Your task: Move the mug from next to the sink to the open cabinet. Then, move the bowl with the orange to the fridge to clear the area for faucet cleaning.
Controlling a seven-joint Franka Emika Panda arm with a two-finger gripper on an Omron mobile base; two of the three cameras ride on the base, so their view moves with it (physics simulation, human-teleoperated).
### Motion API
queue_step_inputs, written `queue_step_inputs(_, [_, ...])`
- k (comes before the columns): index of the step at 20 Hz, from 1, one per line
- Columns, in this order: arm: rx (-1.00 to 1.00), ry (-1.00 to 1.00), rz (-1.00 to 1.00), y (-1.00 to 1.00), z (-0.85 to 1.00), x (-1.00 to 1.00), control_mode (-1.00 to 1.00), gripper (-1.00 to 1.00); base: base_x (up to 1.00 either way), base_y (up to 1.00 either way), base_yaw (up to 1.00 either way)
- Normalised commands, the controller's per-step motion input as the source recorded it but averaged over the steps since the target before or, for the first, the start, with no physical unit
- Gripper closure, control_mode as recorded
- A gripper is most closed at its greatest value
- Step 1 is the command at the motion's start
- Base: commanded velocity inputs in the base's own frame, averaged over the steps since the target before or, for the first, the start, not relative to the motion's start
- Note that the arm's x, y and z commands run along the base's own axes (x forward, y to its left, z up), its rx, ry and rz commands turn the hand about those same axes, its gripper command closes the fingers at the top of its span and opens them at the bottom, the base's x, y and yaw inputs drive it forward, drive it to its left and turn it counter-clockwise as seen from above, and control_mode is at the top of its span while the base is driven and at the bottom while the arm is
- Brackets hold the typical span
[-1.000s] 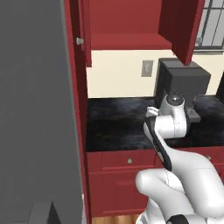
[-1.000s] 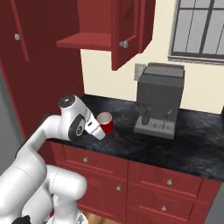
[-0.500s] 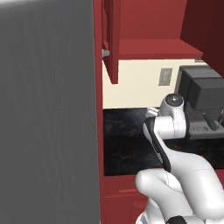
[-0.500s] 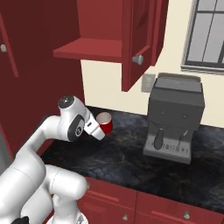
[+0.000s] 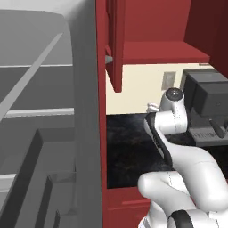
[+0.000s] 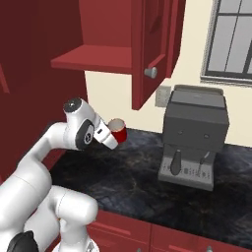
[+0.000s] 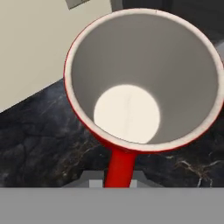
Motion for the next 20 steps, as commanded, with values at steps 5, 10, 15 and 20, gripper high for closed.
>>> queue_step_inputs(5, [-0.19,0.0,0.04,0.13,1.0,0.04,-1.0,1.0,0.0,0.0,0.0])
queue_step_inputs(10, [-0.19,0.0,0.18,0.01,1.0,-0.22,-1.0,1.0,0.0,0.0,0.0])
queue_step_inputs(15, [-0.15,0.0,0.38,0.0,1.0,-0.52,-1.0,1.0,0.0,0.0,0.0])
queue_step_inputs(20, [-0.03,0.01,0.53,0.0,0.79,-0.38,-1.0,1.0,0.0,0.0,0.0])
